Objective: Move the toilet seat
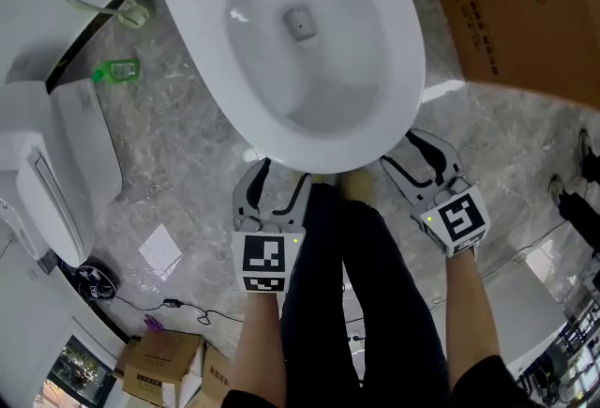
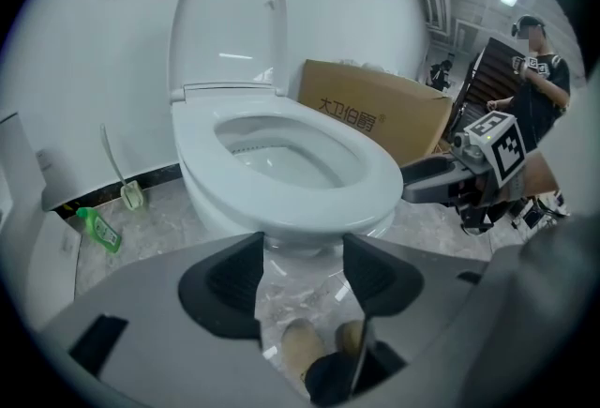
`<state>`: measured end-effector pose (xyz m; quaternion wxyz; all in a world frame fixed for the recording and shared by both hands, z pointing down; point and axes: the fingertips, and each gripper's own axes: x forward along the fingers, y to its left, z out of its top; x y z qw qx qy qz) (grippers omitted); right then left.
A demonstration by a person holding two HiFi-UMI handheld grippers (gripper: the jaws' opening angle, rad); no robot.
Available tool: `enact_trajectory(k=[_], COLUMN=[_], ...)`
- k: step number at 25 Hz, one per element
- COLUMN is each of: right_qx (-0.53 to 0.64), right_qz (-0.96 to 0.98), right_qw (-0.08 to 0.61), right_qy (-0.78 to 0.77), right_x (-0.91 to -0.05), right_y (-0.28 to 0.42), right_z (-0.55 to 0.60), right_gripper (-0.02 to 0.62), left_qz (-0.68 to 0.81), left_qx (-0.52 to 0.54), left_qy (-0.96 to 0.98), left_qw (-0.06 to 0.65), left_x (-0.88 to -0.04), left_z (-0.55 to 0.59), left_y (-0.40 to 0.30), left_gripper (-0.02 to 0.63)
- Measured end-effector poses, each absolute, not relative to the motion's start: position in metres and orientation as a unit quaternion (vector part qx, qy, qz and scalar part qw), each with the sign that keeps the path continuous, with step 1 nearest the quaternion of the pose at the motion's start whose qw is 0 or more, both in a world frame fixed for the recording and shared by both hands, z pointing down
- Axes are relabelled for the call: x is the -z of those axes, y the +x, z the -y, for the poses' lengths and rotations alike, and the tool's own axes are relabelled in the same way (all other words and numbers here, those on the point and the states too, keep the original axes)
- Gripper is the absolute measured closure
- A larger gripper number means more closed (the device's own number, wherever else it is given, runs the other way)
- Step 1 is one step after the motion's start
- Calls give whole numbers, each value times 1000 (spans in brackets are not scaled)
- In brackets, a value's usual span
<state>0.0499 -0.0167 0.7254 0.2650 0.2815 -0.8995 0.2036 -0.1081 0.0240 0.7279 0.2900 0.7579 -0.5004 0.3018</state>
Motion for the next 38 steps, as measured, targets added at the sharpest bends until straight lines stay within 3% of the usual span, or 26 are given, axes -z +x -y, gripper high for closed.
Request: enact_trajectory(k=[11,23,38], right_qx=[-236,-251,-268], right_qz=[896,904,906], right_qw=[257,213,137], right_qy=[276,272,299], right_x=[-683,-624,-524], right_y=[52,49,38], right_z=[13,21,57], right_gripper=[371,374,378], left_qz=[514,541,569], left_qx=[-284,-240,-165], left_qy=[755,745,755], left_qw=[290,309,280], left_x=[-684,-628,-527], left_z=[-26,-22,12], left_y=[-106,-105,-117], left_gripper=[365,417,430])
